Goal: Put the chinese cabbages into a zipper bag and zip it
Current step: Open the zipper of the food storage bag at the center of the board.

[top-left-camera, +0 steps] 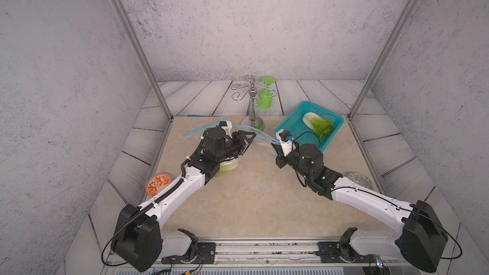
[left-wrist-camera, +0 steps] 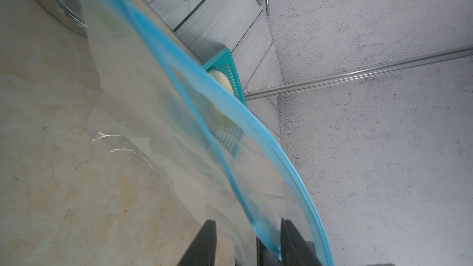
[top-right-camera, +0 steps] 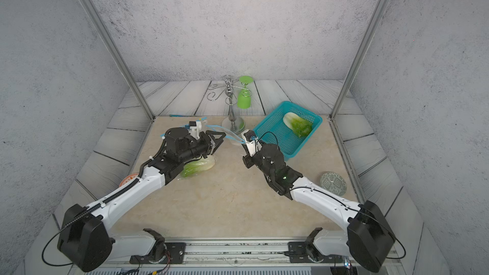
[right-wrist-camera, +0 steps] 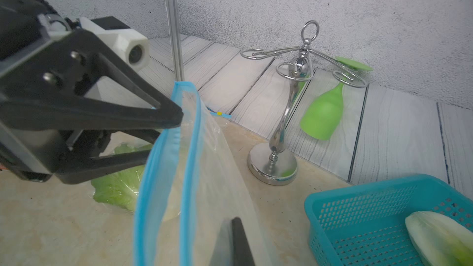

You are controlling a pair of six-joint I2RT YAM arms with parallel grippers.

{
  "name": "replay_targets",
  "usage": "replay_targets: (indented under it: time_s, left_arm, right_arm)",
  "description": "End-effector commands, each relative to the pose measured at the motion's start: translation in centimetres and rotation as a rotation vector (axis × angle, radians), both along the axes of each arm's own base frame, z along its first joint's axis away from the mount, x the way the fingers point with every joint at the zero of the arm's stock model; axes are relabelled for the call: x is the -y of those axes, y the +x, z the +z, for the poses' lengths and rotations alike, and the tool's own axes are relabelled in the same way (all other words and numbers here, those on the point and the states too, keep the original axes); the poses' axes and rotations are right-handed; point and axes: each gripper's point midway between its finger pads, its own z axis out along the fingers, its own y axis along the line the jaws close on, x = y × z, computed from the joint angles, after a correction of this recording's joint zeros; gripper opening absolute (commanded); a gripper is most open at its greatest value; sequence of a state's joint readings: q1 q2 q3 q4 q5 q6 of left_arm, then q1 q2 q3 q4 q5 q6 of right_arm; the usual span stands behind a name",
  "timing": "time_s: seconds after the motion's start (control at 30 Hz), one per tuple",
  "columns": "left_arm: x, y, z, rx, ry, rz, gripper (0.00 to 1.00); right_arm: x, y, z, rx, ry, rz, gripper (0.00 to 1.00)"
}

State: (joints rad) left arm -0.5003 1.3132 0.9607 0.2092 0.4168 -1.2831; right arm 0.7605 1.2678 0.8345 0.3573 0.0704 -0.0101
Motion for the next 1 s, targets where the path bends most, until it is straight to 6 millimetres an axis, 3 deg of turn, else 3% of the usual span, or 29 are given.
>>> replay_targets:
  time_s: [0.0,0.27,0.4,0.63,0.73,0.83,0.97]
  left_arm:
    - [0.9,0.0,2.0,-0.028,-0.1,-0.043,0.32]
    - [0.6,0.8,0.9,-0.035,-0.039,-0.026,0.0]
    - [0.1,0.9,2.0,0.016,0.022,-0.029,0.0]
    - [-2.6,0.8,2.6,0.044,0.222,-0.016,0.0]
    - [-3.2,0.8,3.7,0.072,0.298,-0.035,0.0]
    - [-3.1,0.5,4.7,0.101,0.396,-0.103,0.0]
    - [-2.9,-0.9,5.0,0.111,0.579,-0.231,0.0]
  right_arm:
    - [-0.6,-0.1,1.1,0.01,0.04,0.009,0.01]
    - [-0.7,-0.9,1.4,-0.033,0.095,0.03,0.06]
    - [-0.2,-1.6,1.1,-0.083,0.101,0.028,0.19]
    - [0.9,-5.4,0.5,-0.266,0.057,0.123,0.6]
    - [2.9,-5.3,-2.4,-0.453,0.047,0.026,0.66]
    - [7.5,-3.4,-5.0,-0.634,0.109,-0.216,0.68]
    - [13.7,0.0,-5.3,-0.815,0.266,-0.449,0.67]
